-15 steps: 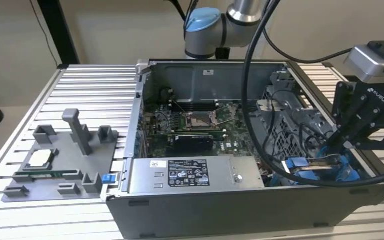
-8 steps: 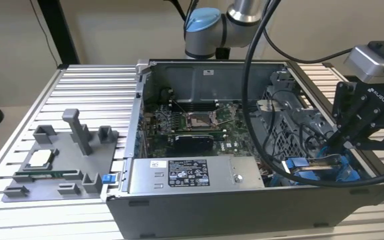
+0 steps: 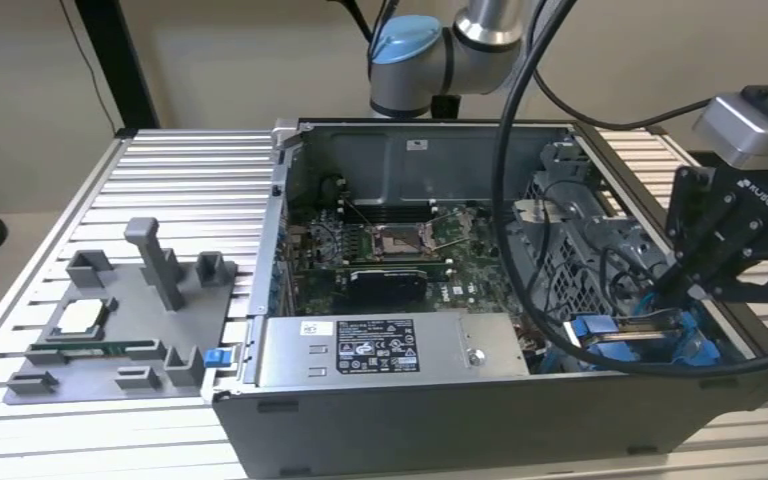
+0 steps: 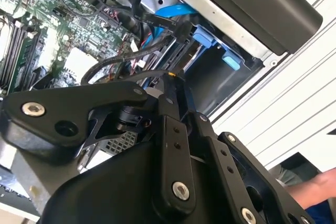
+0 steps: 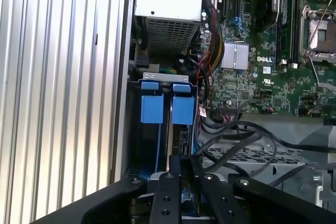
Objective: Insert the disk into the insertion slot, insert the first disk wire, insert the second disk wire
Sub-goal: 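Insert the first disk wire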
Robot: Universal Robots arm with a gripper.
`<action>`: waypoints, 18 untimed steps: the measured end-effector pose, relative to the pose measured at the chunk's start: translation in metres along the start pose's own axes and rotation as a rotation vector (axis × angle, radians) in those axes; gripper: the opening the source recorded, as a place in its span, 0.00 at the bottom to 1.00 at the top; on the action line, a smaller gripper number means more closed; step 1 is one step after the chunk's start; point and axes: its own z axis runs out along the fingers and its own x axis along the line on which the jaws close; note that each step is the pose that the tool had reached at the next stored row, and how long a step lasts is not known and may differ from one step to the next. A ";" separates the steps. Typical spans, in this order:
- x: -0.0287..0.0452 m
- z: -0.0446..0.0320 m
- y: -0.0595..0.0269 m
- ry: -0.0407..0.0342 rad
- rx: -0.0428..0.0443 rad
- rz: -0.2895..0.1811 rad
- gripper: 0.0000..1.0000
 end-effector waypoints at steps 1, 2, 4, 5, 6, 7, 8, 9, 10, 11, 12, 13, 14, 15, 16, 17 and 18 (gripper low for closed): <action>0.0001 0.0011 -0.0011 0.0001 -0.0013 0.000 0.00; 0.0003 0.0026 -0.0019 0.0001 -0.0016 0.000 0.00; 0.0005 0.0052 -0.0030 0.0002 -0.0017 0.000 0.00; 0.0006 0.0064 -0.0041 0.0001 -0.0019 0.000 0.00; 0.0008 0.0071 -0.0059 0.0002 -0.0024 0.000 0.00; 0.0009 0.0076 -0.0073 0.0002 -0.0026 0.000 0.00; 0.0010 0.0082 -0.0089 0.0000 -0.0029 0.000 0.00; 0.0010 0.0087 -0.0100 0.0000 -0.0030 0.000 0.00; 0.0011 0.0094 -0.0108 -0.0001 -0.0030 0.000 0.00; 0.0011 0.0101 -0.0113 0.0000 -0.0030 0.000 0.00; 0.0010 0.0107 -0.0115 0.0002 -0.0029 0.000 0.00; 0.0009 0.0113 -0.0117 0.0002 -0.0029 0.000 0.00; 0.0006 0.0121 -0.0118 0.0001 -0.0029 0.000 0.00; 0.0002 0.0129 -0.0120 0.0000 -0.0029 0.000 0.00; -0.0002 0.0137 -0.0121 0.0000 -0.0029 0.000 0.00; -0.0005 0.0146 -0.0122 -0.0001 -0.0029 0.000 0.00; -0.0011 0.0152 -0.0123 0.0000 -0.0029 0.000 0.00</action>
